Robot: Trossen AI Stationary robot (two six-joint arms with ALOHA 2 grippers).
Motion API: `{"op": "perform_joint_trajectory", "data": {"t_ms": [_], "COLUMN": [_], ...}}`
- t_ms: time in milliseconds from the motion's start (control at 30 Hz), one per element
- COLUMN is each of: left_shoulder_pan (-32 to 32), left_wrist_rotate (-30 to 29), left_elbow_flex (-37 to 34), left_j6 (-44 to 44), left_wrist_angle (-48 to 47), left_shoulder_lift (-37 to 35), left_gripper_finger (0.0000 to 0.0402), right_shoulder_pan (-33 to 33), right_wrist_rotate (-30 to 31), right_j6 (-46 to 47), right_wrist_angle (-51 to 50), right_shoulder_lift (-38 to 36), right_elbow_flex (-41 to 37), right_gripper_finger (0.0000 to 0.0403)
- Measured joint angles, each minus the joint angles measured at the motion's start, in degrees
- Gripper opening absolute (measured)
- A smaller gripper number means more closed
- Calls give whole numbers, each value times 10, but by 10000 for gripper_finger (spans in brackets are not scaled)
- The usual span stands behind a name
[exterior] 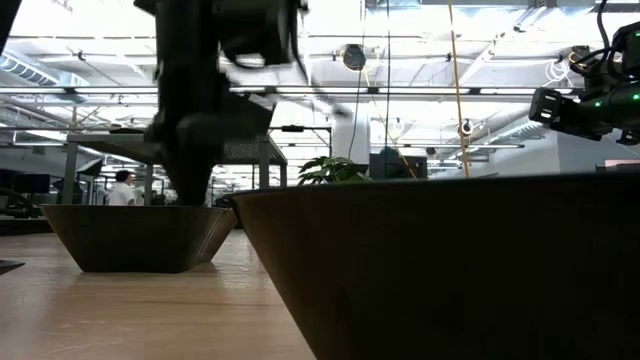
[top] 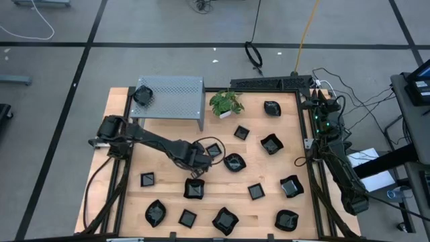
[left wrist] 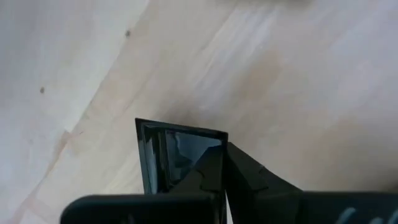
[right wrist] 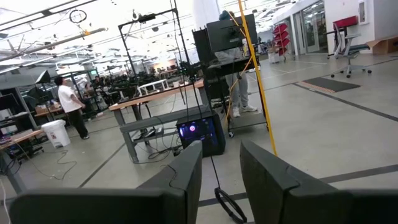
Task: Pick & Place Mini shaped plates
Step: Put the black square plate on the shelf
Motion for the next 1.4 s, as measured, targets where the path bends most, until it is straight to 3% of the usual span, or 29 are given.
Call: {"op": "perform_joint_trajectory", "data": {"t_ms": [267, 467, 633, 967, 1300, 1400], "left_shoulder_pan": [-9, -23, 8, 136, 243, 278], "left_wrist_rotate": [-53, -182, -273, -283, -260, -260], "left_elbow_flex": [57, 121, 153, 157, 154, 131], "left_j6": [31, 152, 253, 337, 381, 399], "left_wrist_angle": [5, 20, 36, -6, -191, -193], "left_shoulder_lift": [-103, -157, -168, -167, -160, -162], "left_gripper_finger": [4, 4, 9, 10, 11, 4], "right_shoulder_pan": [0, 0, 0, 0, 0, 0], "right_wrist_rotate": [0, 0, 0, 0, 0, 0], "right_j6": [0, 0, 0, 0, 0, 0], "right_wrist_angle": [0, 0, 0, 0, 0, 0], "right_shoulder_lift": [0, 0, 0, 0, 0, 0], "right_elbow_flex": [0, 0, 0, 0, 0, 0], "right_gripper_finger": [100, 100, 100, 100, 100, 100]}}
